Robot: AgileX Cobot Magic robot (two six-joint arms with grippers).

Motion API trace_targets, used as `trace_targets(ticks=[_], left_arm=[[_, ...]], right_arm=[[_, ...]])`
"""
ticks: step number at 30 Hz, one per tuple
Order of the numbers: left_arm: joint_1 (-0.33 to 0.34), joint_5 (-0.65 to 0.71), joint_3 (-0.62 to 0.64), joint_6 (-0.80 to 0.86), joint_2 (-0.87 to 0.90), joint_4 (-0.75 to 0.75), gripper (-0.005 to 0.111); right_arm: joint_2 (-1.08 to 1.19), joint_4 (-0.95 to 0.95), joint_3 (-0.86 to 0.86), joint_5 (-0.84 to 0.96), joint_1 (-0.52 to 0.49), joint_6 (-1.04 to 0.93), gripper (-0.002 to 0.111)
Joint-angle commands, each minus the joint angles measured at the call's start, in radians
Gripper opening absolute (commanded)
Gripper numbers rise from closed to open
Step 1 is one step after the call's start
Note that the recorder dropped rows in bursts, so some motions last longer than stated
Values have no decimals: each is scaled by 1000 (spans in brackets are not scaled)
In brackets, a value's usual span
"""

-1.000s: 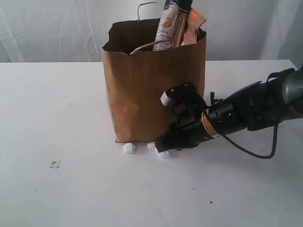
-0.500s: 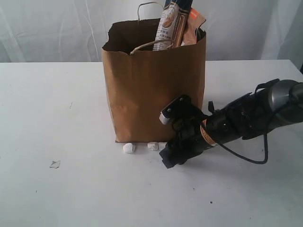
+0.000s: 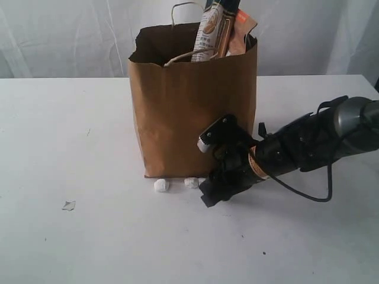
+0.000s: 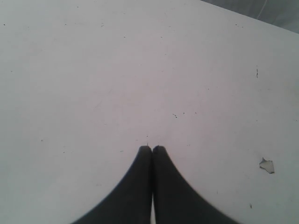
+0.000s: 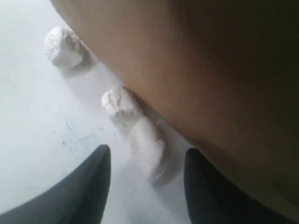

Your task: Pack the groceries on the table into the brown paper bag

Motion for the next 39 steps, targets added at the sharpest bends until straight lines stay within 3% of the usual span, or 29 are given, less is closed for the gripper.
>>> trace_targets(ticks=[1, 7, 13, 30, 39], left_arm=[[-2, 1, 5, -5, -6, 2, 0], [-2, 1, 5, -5, -6, 2, 0], [-2, 1, 5, -5, -6, 2, 0], [-2, 1, 5, -5, -6, 2, 0], [-2, 1, 5, -5, -6, 2, 0]], right_arm=[[20, 23, -14, 41, 4, -12, 43], [51, 52, -44, 18, 4, -12, 35], [51, 52, -46, -20, 4, -12, 0], [-80, 5, -31, -220, 1, 293, 0], [-212, 5, 95, -349, 1, 385, 0]])
